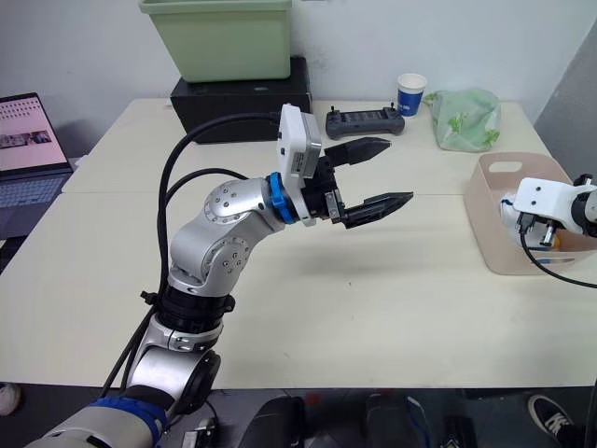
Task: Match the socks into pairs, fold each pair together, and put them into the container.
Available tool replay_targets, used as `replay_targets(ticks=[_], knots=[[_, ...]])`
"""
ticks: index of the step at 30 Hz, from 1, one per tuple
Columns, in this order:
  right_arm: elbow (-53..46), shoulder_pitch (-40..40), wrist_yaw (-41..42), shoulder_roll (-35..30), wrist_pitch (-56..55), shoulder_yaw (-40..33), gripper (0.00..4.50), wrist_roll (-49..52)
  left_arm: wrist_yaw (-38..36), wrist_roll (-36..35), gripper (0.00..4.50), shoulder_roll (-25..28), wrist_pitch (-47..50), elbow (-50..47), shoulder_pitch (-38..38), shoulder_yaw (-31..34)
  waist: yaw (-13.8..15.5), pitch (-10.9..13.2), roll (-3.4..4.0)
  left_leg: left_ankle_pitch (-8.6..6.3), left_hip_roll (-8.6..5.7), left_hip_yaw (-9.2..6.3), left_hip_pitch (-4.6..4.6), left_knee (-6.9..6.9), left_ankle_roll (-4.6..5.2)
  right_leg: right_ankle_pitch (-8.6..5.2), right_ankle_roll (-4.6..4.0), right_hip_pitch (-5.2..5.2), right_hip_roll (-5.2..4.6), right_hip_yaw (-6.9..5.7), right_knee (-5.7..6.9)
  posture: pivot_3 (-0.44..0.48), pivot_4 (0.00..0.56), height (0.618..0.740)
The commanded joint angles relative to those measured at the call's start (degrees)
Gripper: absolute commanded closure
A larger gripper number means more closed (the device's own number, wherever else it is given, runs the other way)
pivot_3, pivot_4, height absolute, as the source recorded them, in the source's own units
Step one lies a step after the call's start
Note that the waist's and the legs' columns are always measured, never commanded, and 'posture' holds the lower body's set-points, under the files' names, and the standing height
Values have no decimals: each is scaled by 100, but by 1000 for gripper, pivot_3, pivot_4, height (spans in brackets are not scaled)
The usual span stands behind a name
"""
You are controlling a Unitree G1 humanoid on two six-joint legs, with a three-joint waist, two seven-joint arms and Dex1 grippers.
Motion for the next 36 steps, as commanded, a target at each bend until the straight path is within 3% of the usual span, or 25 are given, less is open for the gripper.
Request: replay_targets(ticks=[1, 8, 11, 13, 16, 18, 22, 25, 29, 36], knots=[[405, -155, -203, 32, -117, 42, 4471, -158, 30, -31, 0, 69, 90, -448, 146, -42, -2, 0, 0, 0, -1, 1, 0, 0, 0, 0, 0, 1, -1, 3, -1, 0, 150, 740], [83, -737, 25, -260, -62, -200, 4471, -55, 80, -80, 0, 548, 230, -690, 475, 331, -11, 0, 1, 0, 0, 0, 1, -1, -1, 0, 0, -2, -1, 4, -1, 0, 150, 740], [-100, -1105, -78, -391, -17, -315, 3922, -60, 310, -95, 0, 691, 218, -715, 660, 638, -10, 0, 2, 0, 2, -5, 2, -2, 0, 0, 0, -5, -2, 7, 0, 0, 150, 740], [-128, -1356, -282, -322, -83, -381, 3221, -36, 454, 52, 0, 826, 135, -758, 813, 735, -10, 1, 2, 0, 2, -8, 1, -2, 0, 0, 0, -4, -2, 4, -2, 0, 150, 740], [-1051, -1330, -109, 543, 926, -1057, 2213, 1154, 596, 247, 0, 1234, 112, -839, 1330, 985, -68, -1, -7, 0, 7, -9, 5, -5, 0, 0, 0, -3, -3, 8, -2, 0, 150, 740], [-2085, -916, -26, 1142, 1843, -1507, 1516, 1941, 683, 357, 0, 1477, 125, -869, 1646, 1104, -157, -1, -12, -1, 16, -12, 31, -9, 0, 3, -5, 13, -1, 11, 2, 0, 150, 740], [-4647, 638, -954, 2603, 3233, -1936, 47, 2848, 776, 343, 0, 1718, 126, -875, 2405, 1376, -92, -4, -16, 0, 31, -41, 21, -11, -1, 3, -5, 15, 2, -22, 8, 0, 150, 740], [-6054, 2154, -1669, 3552, 3809, -1876, 19, 3049, 954, 699, 0, 1764, -359, -696, 3130, 1428, 41, -11, -11, 0, 24, -94, -17, -10, -1, 0, -2, -4, -2, -43, -2, 0, 150, 740], [-6798, 3565, -1947, 3932, 3599, -1728, 19, 3050, 1161, 734, 0, 1554, -735, -792, 3985, 1637, 169, -9, -11, 5, -13, -101, -63, 8, -10, -1, 2, -26, -31, -39, -4, 0, 150, 740], [-7076, 4451, -2400, 3930, 3307, -1755, 19, 2911, 1108, 1091, 0, 1787, -925, -829, 4630, 1512, 77, -20, -28, -6, -28, -104, -41, 1, 10, 3, 12, -9, -39, -37, -6, 0, 150, 740]])
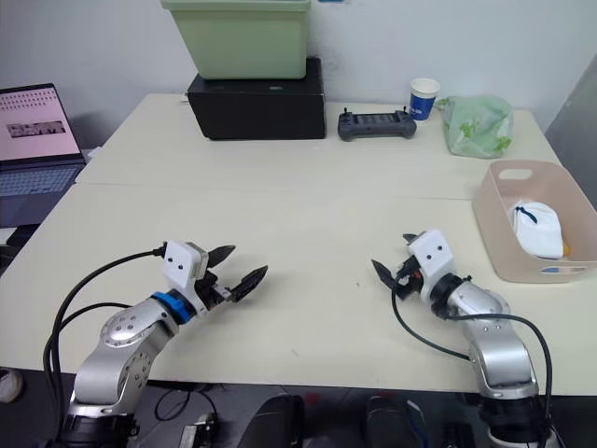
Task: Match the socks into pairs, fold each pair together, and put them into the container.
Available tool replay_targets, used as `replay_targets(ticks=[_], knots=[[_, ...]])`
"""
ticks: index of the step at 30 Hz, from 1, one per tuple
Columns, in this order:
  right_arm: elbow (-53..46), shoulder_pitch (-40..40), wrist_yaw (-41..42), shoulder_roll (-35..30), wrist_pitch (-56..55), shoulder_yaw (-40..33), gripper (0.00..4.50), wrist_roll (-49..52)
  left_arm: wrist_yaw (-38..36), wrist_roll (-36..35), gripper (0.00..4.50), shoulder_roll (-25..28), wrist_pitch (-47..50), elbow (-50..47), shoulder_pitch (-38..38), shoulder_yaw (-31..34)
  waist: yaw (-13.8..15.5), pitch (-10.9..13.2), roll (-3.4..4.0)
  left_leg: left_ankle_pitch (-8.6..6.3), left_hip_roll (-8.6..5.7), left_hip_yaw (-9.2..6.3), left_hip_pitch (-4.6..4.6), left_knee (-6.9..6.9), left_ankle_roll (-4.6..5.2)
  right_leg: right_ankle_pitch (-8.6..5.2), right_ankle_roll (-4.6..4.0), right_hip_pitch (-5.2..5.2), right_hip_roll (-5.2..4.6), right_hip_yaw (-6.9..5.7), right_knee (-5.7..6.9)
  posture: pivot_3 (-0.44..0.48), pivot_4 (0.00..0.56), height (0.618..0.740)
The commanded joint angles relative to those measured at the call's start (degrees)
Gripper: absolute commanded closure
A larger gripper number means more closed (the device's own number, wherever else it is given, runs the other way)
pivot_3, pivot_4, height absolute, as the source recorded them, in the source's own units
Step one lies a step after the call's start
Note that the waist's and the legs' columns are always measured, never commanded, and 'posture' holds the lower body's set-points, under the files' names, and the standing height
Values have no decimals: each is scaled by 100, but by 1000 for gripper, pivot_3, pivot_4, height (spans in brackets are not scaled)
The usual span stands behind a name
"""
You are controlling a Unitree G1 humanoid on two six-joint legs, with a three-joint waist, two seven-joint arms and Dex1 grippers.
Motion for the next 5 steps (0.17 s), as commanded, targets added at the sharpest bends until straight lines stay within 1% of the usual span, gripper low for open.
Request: replay_targets(ticks=[1, 5], knots=[[-410, 214, -92, -79, -152, -68, 19, 45, -60, 223, 0, 182, -166, -75, 69, -90, -52, 0, 0, 0, 10, -2, 1, -1, 0, 0, 0, 0, 12, -1, 0, 0, 150, 740], [-380, 341, -134, -172, -206, -51, 19, 1, -68, 273, 0, 182, -247, 154, -98, -118, -96, 0, 0, 0, 29, -5, 5, -3, 0, 1, -2, -1, 31, -2, 4, 0, 150, 740]])
